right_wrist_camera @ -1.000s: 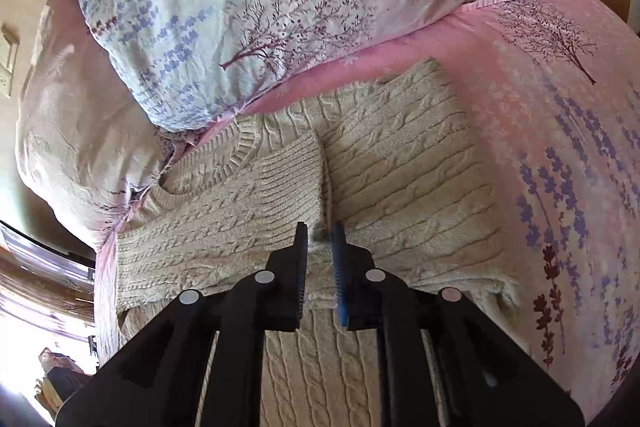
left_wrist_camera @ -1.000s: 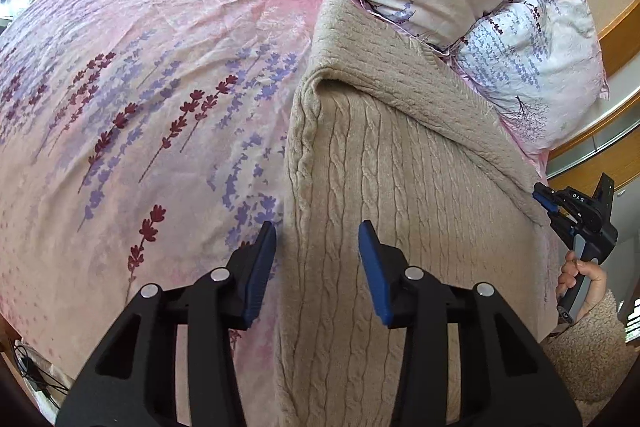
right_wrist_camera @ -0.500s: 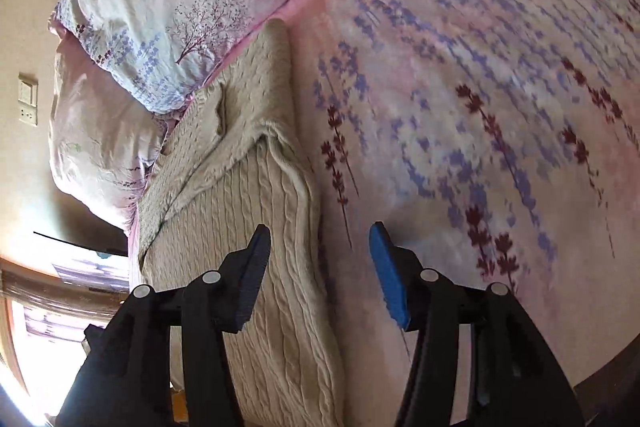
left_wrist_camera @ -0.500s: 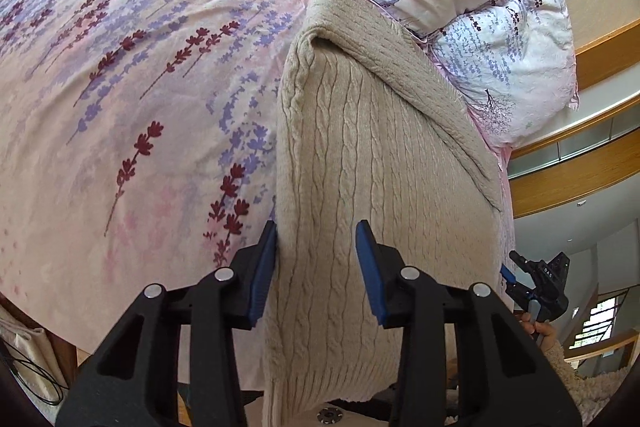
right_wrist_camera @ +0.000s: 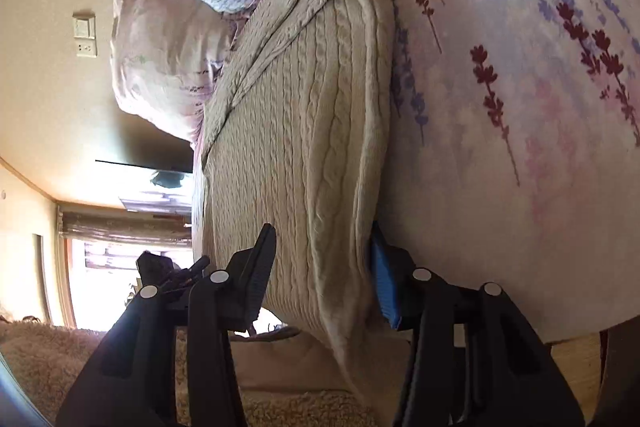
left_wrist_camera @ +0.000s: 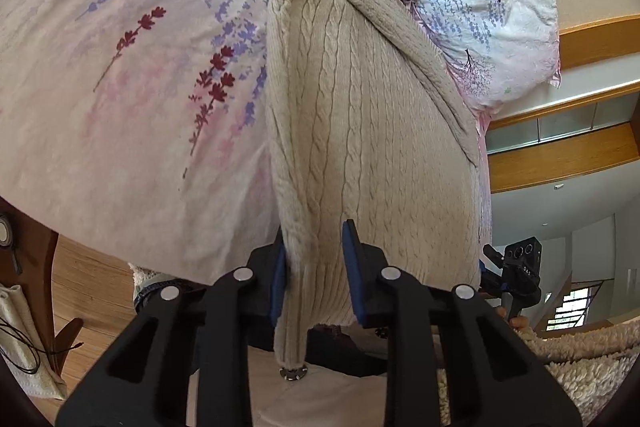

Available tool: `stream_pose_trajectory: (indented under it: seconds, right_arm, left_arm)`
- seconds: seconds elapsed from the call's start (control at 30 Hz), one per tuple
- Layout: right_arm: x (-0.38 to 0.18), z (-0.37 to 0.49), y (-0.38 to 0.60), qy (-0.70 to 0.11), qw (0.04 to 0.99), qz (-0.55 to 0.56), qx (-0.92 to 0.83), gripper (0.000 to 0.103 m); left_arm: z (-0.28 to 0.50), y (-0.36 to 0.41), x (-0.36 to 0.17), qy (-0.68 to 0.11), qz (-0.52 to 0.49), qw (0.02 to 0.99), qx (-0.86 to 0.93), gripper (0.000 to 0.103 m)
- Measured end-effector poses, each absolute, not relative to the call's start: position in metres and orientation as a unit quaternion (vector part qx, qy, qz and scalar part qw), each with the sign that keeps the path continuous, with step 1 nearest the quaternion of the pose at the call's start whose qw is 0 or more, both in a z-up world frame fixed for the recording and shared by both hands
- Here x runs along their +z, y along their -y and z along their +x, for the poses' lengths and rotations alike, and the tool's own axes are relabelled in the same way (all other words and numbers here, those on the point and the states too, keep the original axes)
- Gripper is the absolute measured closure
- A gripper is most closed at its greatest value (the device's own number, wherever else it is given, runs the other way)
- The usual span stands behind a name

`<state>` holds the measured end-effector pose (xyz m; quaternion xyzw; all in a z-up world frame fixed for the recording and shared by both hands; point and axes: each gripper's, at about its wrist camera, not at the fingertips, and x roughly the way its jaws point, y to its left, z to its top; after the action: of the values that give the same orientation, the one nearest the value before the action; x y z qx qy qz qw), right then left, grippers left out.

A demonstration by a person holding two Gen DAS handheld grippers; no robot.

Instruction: Fold small clothes

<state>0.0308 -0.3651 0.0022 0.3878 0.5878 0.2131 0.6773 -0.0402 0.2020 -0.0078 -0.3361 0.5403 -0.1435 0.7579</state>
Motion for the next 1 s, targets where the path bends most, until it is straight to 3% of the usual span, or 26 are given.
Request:
stream_pose_trajectory:
  seconds: [0.2, 0.27, 0.67, 1.0]
  right_arm:
    - [0.001, 0.016, 0.35, -0.624, 0.657, 0.345, 0.244, 0.075]
    - [0.006, 0.018, 0.347, -0.614, 0.669, 0.334, 0.251, 0.094]
    - [0.058, 0.077, 0.355, -0.492, 0.771, 0.323, 0.241, 0.095]
    - [0.046, 0.136, 0.378, -0.426, 0.8, 0.382, 0.181, 0.095]
  left_arm:
    - [-0.043, -0.201, -0.011, -0.552, -0.344, 0.744, -0.15, 0.088]
    - [-0.042, -0.2, -0.01, -0.554, -0.341, 0.742, -0.16, 0.095]
    - [0.018, -0.22, 0.037, -0.462, -0.343, 0.796, -0.186, 0.096]
    - [0.105, -0.231, 0.051, -0.412, -0.364, 0.818, -0.168, 0.097]
